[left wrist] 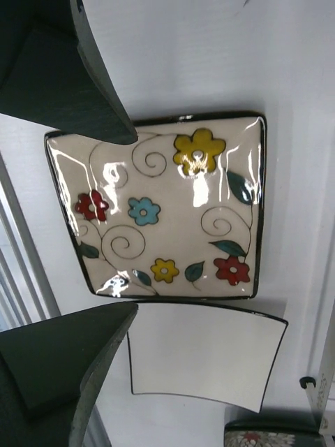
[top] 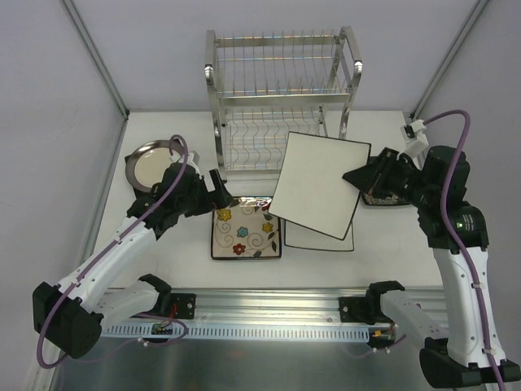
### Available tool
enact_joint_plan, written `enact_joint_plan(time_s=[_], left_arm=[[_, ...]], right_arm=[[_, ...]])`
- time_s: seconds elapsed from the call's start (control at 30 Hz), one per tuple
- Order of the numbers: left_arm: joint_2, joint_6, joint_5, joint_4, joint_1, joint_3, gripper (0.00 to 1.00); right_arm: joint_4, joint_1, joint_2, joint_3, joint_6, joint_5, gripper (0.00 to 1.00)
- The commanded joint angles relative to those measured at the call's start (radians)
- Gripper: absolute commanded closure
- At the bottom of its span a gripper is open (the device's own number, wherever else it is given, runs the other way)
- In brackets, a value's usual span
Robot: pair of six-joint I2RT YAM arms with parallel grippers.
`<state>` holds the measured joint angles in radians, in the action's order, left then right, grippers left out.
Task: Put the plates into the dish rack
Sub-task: Insert the plate into the dish rack
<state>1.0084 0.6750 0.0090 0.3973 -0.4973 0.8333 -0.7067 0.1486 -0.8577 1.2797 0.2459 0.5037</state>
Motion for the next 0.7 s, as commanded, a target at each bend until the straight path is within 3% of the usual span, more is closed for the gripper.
enact_joint_plan(time_s=[0.0, 0.27, 0.43, 0.67], left_arm=[[-0.025, -0.181, 0.028, 0.058, 0.060, 0.055, 0.04], [-0.146, -0.328, -0.049, 0.094, 0.126, -0.039, 0.02], [-0.235, -0.402, -0.176, 0.098, 0.129, -0.109, 0.01], [-0.336, -0.385, -0.294, 0.089, 0.128, -0.180, 0.01]], right_arm=[[0.262, 0.011, -0.027, 0.171, 0.007, 0.090, 1.00], [0.395, 0.020, -0.142, 0.366, 0.041, 0.049, 0.99], [0.515, 0.022, -0.220, 0.472, 0.072, -0.011, 1.00], [0.633, 0.022, -0.383, 0.645, 0.095, -0.069, 1.00]])
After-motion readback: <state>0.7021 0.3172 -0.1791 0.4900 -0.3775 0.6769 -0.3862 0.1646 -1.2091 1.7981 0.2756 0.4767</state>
